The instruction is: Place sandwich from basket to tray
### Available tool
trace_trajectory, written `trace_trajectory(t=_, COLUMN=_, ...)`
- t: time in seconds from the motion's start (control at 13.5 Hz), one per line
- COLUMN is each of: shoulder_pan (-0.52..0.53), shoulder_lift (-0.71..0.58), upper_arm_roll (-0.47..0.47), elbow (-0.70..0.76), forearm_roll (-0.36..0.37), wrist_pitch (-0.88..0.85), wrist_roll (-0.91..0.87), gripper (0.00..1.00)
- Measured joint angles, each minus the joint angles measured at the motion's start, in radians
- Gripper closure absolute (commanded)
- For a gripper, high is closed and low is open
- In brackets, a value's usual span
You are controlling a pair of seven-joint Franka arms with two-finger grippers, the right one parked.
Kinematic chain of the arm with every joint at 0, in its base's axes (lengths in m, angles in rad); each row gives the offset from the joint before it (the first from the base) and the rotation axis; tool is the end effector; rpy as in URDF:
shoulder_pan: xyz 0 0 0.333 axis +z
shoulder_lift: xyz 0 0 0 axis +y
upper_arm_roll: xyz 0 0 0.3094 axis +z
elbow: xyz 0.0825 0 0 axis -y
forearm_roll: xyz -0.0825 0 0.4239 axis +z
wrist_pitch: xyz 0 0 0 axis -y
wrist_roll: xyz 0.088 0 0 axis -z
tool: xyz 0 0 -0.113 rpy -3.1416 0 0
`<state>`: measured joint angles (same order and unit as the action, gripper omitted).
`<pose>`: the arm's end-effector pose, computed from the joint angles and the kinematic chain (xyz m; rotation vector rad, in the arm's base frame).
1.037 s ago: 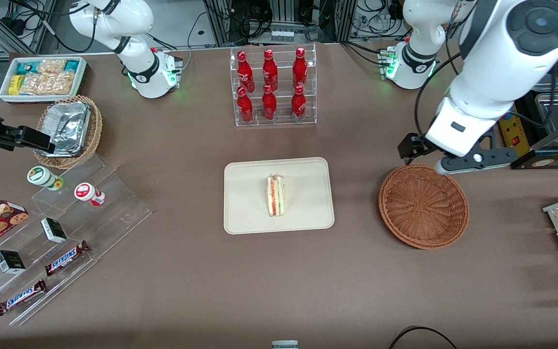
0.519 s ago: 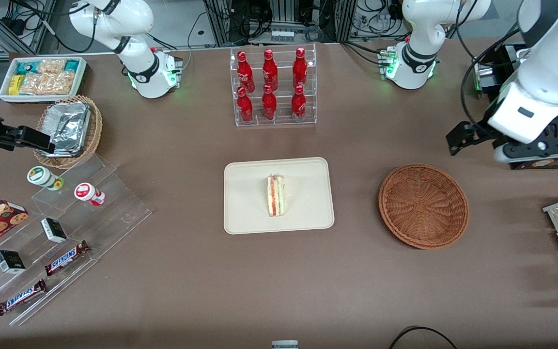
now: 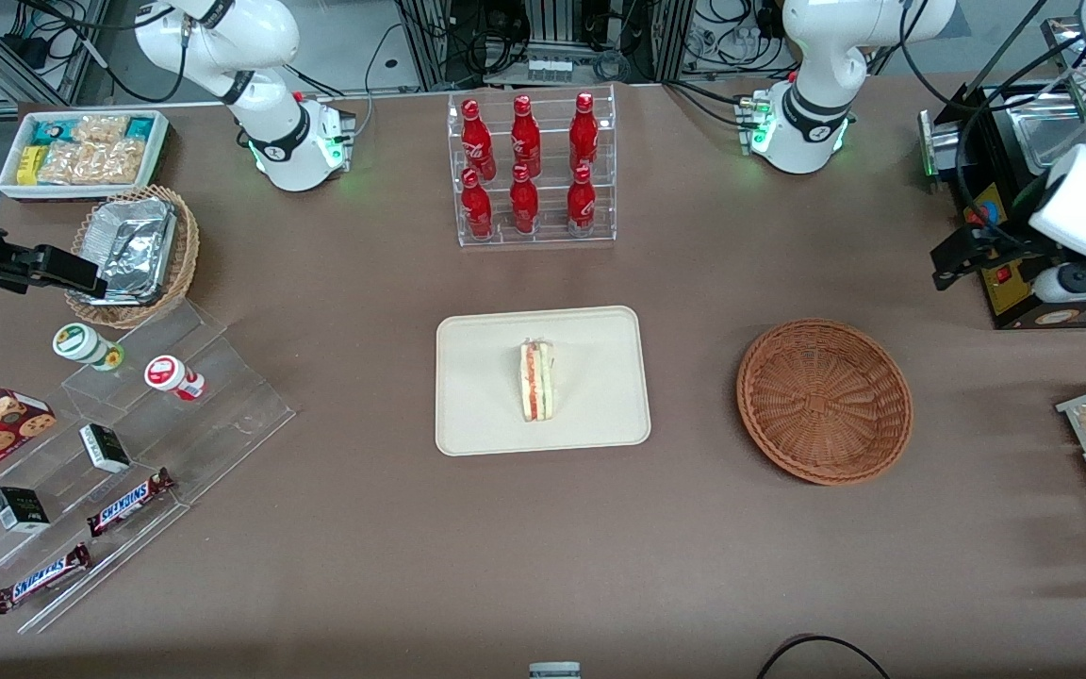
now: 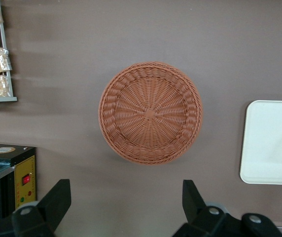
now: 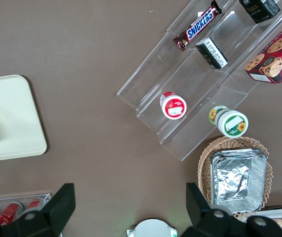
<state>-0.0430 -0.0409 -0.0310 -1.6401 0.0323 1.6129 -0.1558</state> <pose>0.5840 -0.0401 0.6042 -3.1072 -0.1254 -0.0271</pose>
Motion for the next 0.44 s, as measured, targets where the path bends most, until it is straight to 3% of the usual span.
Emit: trace_trajectory(t=0.44, shoulder_pan=0.0, shoulder_lift=-0.002, upper_arm_roll=0.028, elbow=0.008, forearm_roll=0.0, wrist_pitch=-0.009, wrist_roll=0.034, gripper=0.0)
